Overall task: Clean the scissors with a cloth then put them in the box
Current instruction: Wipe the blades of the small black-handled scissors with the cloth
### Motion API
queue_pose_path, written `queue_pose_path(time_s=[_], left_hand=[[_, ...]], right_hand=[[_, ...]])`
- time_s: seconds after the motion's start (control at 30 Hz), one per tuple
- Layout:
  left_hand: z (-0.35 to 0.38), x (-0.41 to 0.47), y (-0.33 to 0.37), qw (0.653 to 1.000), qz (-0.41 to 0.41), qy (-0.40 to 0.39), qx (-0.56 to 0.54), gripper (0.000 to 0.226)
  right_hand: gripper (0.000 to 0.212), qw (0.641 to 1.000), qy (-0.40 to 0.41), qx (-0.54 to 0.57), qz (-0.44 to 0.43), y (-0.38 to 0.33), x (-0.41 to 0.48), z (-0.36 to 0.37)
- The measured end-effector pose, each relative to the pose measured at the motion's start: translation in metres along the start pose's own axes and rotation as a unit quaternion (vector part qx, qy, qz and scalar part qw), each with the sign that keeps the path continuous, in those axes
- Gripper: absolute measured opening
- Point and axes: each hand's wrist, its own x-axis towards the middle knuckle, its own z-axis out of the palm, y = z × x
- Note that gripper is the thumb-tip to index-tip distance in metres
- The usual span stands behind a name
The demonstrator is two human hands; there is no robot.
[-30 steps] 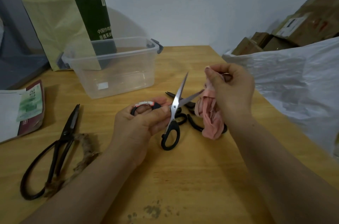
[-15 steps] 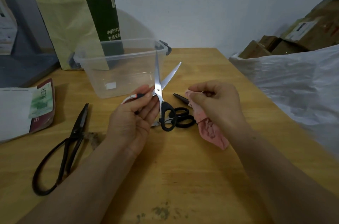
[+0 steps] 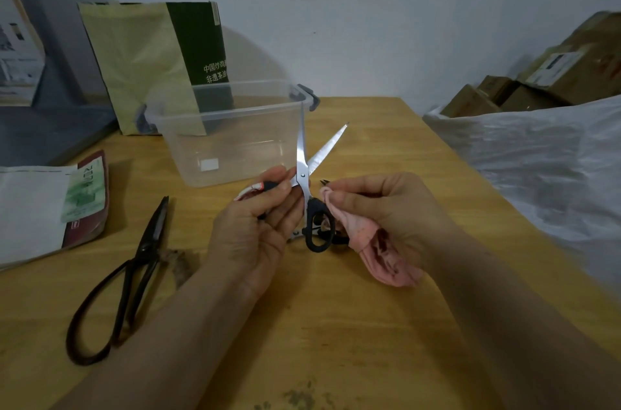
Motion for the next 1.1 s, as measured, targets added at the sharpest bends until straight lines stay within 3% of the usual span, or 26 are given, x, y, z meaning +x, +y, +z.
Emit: queue_pose_path(time_s=[0.23,0.53,0.67,0.7,0.77,0.87,0.9,1.03,1.1], left_hand=[[-0.001,-0.001,-0.003,1.0,-0.01,-0.011,0.001,0.017],[-0.002,0.0,-0.003,1.0,-0.014,-0.014,-0.02,0.01],[-0.006,0.003,-0.004,0.996,0.041,0.011,0.073,0.026],[-0.009,0.005,-0.005,0.983,0.092,0.029,0.158,0.039],[-0.015,0.006,-0.007,0.913,0.215,0.04,0.346,0.055],[-0.018,0.004,-0.016,0.8,0.312,-0.001,0.513,0.052],[-0.018,0.003,-0.018,0.79,0.305,-0.021,0.532,0.053],[-0.012,-0.003,-0.023,0.828,0.191,-0.12,0.513,0.074],[-0.009,-0.004,-0.024,0.845,0.186,-0.13,0.485,0.068]], right_hand=[[0.03,0.998,-0.016,-0.049,0.028,0.001,0.0,0.003],[0.026,0.999,-0.02,-0.041,0.02,-0.002,-0.002,0.004],[0.025,0.999,-0.002,-0.039,0.022,-0.004,-0.001,0.004],[0.021,0.999,0.01,-0.043,0.018,-0.004,0.0,0.003],[0.016,0.998,0.03,-0.045,0.007,-0.004,0.001,0.001],[0.019,0.998,0.041,-0.042,-0.003,-0.003,0.001,0.002],[0.02,0.998,0.042,-0.045,-0.007,-0.003,0.001,0.002],[0.023,0.999,0.034,-0.006,-0.005,0.0,0.0,0.005],[0.024,0.999,0.017,0.033,0.004,0.0,0.0,0.005]])
